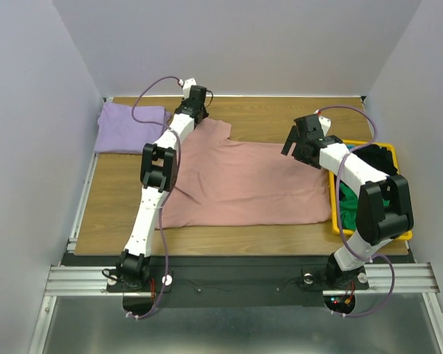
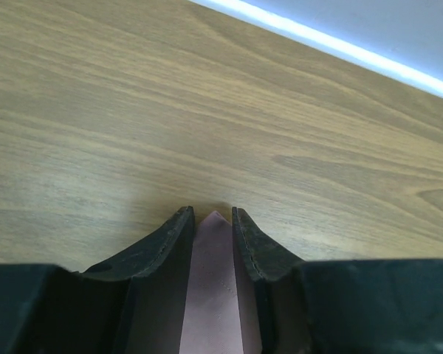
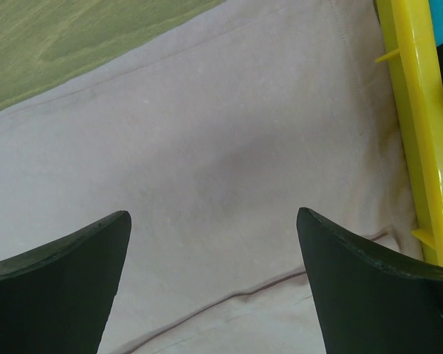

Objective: Fold and stack the t-shirts
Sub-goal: Fold the tshirt

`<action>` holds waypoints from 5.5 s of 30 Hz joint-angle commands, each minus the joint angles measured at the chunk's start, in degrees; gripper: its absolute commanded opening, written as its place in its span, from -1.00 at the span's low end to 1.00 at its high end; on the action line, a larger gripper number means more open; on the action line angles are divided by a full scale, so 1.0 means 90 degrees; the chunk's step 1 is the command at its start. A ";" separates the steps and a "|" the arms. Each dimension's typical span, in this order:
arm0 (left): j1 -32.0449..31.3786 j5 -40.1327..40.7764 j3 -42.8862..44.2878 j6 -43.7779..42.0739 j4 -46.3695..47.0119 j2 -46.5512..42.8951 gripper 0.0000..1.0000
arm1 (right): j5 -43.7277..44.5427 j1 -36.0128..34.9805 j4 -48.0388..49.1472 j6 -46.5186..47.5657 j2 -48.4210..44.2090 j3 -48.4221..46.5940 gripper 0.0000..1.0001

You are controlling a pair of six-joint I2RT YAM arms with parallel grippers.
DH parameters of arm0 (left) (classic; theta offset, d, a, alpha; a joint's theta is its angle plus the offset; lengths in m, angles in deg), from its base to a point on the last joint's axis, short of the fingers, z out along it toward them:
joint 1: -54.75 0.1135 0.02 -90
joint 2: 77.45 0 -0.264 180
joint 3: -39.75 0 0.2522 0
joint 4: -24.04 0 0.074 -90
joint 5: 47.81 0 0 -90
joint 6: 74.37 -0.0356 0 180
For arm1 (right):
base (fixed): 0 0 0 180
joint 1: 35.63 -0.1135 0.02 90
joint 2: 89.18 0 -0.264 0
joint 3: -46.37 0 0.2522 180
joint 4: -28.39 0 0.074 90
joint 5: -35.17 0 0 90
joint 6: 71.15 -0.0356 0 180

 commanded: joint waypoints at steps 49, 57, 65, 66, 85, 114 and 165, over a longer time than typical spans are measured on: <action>-0.0219 0.0428 -0.4148 -0.1007 0.1894 -0.3790 -1.00 | 0.0822 0.0871 0.0186 -0.0189 0.3518 -0.3551 0.78; -0.0229 0.0058 -0.5016 -0.1173 0.2352 -0.4249 -1.00 | 0.0772 0.0871 0.0098 -0.0365 0.3616 -0.3289 0.42; -0.0229 -0.0450 -0.6324 -0.1300 0.3036 -0.5166 -1.00 | 0.0558 0.0871 0.0088 -0.0277 0.3665 -0.3210 -0.27; -0.0229 -0.0548 -0.6471 -0.1377 0.3240 -0.5265 -1.00 | 0.0509 0.0881 0.0078 -0.0258 0.3655 -0.3210 -0.46; -0.0258 -0.1193 -0.9760 -0.1027 0.4238 -0.7880 -1.00 | 0.0480 0.0783 0.0097 -0.0102 0.2123 -0.1904 -0.99; -0.0336 -0.0295 -1.3299 0.1668 0.2579 -1.2824 -1.00 | -0.0184 0.0695 0.0547 -0.0082 -0.0641 0.0969 -0.97; -0.1195 -0.0188 -0.9041 0.1239 0.0675 -0.6458 0.23 | -0.2323 0.0139 0.1123 0.0172 -0.2693 0.2747 1.00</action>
